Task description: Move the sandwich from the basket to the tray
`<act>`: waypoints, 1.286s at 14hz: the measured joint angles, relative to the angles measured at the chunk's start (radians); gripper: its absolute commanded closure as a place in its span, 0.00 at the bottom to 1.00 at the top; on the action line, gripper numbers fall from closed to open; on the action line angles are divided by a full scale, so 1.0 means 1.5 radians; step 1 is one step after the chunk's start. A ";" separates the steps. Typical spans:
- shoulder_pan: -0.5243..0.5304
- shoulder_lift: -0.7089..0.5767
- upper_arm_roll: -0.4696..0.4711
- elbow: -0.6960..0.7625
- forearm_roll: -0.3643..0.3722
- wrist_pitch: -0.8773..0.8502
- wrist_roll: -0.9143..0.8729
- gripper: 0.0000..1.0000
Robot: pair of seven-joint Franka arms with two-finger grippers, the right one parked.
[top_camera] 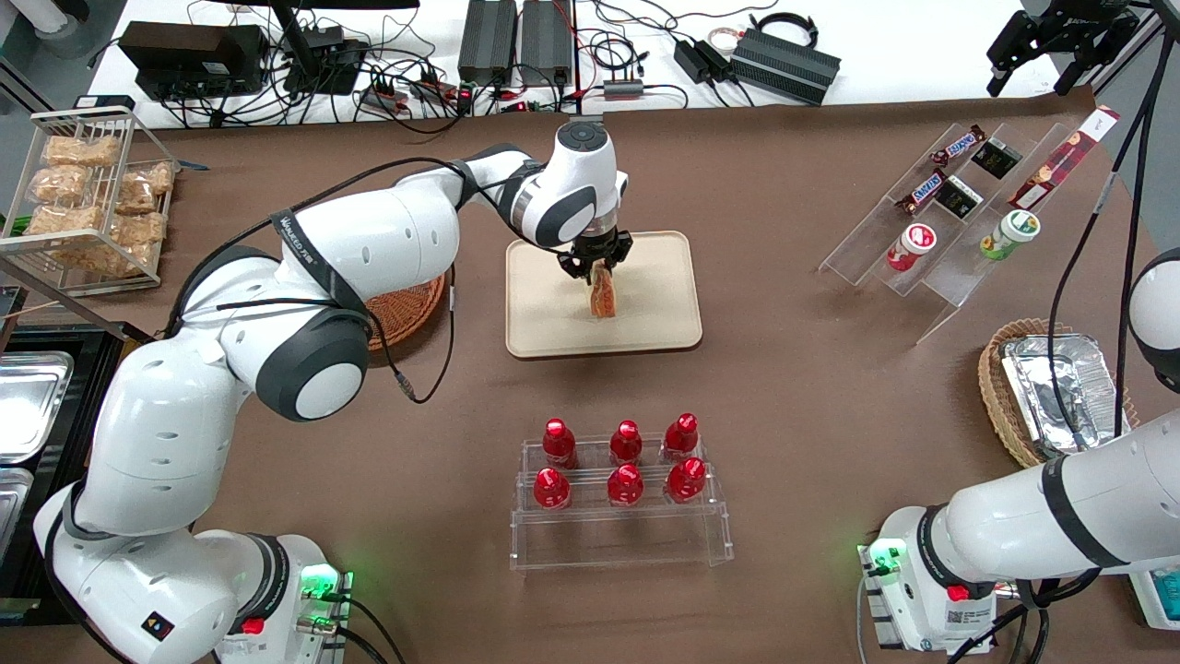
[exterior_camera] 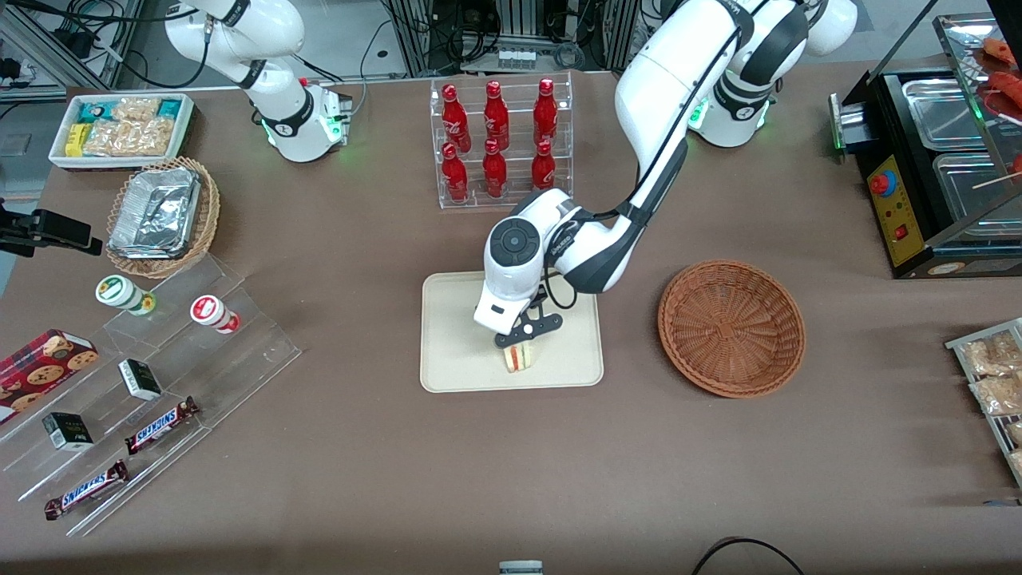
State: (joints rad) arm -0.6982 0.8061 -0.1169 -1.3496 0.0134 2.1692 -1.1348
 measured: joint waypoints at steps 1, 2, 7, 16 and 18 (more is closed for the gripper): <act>0.000 0.000 0.000 0.002 0.000 -0.003 0.000 0.00; 0.000 -0.001 0.000 0.005 0.000 -0.006 0.000 0.00; 0.000 -0.051 0.006 0.031 0.001 -0.062 -0.001 0.00; 0.070 -0.158 0.048 0.029 0.007 -0.228 0.183 0.00; 0.108 -0.166 0.053 0.025 0.007 -0.249 0.235 0.00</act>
State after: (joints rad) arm -0.5362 0.5574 -0.0375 -1.3123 0.0237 1.7962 -0.7821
